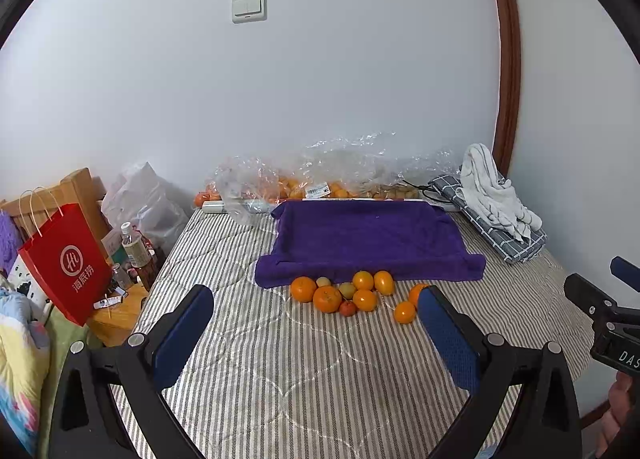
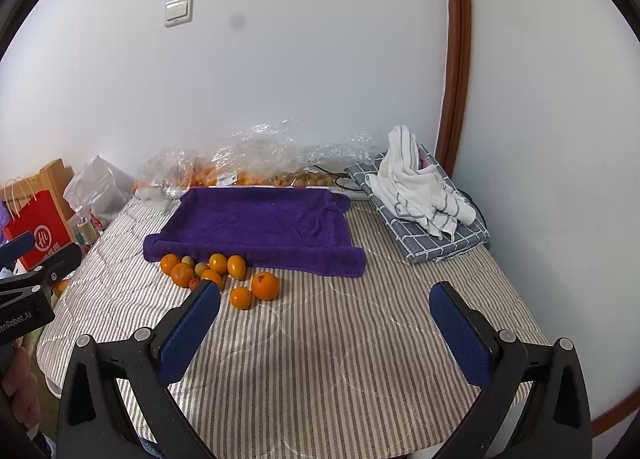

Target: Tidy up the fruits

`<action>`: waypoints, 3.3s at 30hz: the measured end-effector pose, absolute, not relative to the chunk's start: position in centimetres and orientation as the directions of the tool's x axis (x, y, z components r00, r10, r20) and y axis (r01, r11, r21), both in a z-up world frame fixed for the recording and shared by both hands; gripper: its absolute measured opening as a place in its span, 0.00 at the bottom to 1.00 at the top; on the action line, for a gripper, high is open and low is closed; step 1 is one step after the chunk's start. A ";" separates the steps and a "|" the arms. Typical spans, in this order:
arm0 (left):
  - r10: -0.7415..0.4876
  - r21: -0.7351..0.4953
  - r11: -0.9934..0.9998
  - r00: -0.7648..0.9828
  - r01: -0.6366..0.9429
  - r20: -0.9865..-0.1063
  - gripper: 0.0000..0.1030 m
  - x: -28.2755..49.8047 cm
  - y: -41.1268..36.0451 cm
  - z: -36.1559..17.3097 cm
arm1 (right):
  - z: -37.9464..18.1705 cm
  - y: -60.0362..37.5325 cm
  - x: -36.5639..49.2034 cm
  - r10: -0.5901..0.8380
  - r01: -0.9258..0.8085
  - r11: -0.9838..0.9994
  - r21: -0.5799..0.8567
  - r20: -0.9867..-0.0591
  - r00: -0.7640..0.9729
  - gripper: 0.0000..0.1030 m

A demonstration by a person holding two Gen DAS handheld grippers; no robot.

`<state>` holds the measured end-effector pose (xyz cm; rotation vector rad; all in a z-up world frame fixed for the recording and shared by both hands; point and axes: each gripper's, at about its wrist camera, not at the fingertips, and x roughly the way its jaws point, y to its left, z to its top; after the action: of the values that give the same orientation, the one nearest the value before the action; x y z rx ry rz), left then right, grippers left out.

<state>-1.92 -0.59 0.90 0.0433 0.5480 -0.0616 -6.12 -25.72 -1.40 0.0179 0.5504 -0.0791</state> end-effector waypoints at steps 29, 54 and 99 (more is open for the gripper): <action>-0.041 0.000 0.999 0.855 0.048 -0.517 1.00 -1.2 0.8 1.0 | -2.0 -25.1 -5.1 -0.035 0.065 0.997 0.037 -0.538 0.842 1.00; 0.009 -0.004 1.000 0.643 -0.019 -0.766 0.86 8.4 7.4 -13.3 | -13.7 -21.2 9.7 0.107 -0.113 0.993 0.038 -0.704 0.702 0.75; -0.060 0.043 0.987 0.590 0.158 -0.805 0.77 16.5 3.5 -16.4 | -18.9 -24.2 12.6 0.115 -0.128 0.991 0.041 -0.747 0.654 0.50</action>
<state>16.48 3.48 -16.35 0.1136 0.9314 -0.1268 12.60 -24.24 -18.90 -0.0157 0.8462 0.1381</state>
